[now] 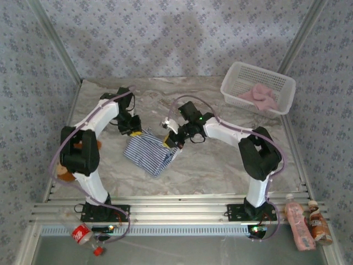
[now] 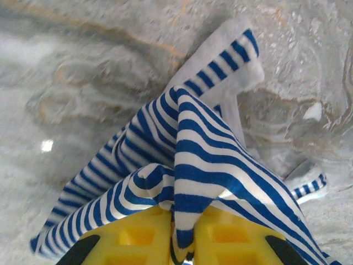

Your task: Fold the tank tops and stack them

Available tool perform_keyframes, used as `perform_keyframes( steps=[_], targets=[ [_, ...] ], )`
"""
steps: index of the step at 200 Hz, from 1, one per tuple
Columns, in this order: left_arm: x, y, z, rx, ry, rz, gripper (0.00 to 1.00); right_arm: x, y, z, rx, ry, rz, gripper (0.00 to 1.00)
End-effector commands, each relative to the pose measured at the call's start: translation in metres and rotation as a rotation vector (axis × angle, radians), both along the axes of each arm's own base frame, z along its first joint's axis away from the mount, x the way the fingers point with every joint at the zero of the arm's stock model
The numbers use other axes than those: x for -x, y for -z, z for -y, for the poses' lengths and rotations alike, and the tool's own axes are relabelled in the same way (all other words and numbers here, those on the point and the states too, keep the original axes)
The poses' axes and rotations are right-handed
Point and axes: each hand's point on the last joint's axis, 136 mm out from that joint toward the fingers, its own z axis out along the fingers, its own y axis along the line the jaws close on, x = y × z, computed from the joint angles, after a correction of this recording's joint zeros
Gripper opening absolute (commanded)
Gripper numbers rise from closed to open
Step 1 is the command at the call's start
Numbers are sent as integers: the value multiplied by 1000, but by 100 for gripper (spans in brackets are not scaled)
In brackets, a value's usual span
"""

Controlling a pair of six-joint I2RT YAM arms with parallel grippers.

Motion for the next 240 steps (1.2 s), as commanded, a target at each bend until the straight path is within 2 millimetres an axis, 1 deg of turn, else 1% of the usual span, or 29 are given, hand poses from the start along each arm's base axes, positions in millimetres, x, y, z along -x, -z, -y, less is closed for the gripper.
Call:
perform_keyframes(
  steps=[1,13,21,34,43,57,70,82,115,131,140,164,179,192,194,196,205,221,240],
  targets=[
    [-24,4,8,41,36,37,15,-7,4,6,-6,22,-74,7],
    [-30,12,11,45,47,16,14,-12,11,6,-2,49,-96,7],
    [-33,13,12,48,49,11,14,-12,10,5,-2,50,-93,7],
    [-35,9,14,58,48,23,14,-11,1,-1,-17,51,-75,7],
    [-35,5,12,51,44,32,13,-9,-6,-6,-26,52,-60,7],
    [-27,-5,6,37,48,33,13,-3,-19,-13,-47,48,-65,7],
    [-14,-17,0,22,56,31,12,4,-31,-19,-70,52,-74,7],
    [5,-25,-7,15,56,14,12,17,-37,-23,-67,45,-85,7],
    [62,-38,-42,-7,-7,-39,12,64,-54,-38,-77,8,-134,7],
    [84,-44,-58,-18,-40,-52,12,87,-57,-46,-76,-17,-167,6],
    [94,-46,-65,-22,-53,-55,12,98,-57,-51,-81,-30,-190,6],
    [111,-46,-72,-21,-62,-76,12,128,-52,-64,-88,-83,-233,6],
    [115,-44,-71,-9,-58,-79,12,145,-51,-70,-87,-121,-251,6],
    [114,-41,-68,10,-58,-82,13,147,-56,-72,-99,-128,-249,6],
    [114,-40,-67,13,-57,-82,13,150,-47,-67,-81,-123,-264,6],
    [113,-40,-66,18,-58,-80,13,150,-45,-66,-77,-120,-268,6],
    [108,-38,-63,36,-57,-77,13,147,-41,-61,-71,-103,-281,6],
    [91,-35,-52,62,-38,-60,12,139,-31,-50,-51,-65,-291,6],
    [71,-29,-32,88,14,-61,13,123,-21,-38,-36,-2,-296,6]
  ],
)
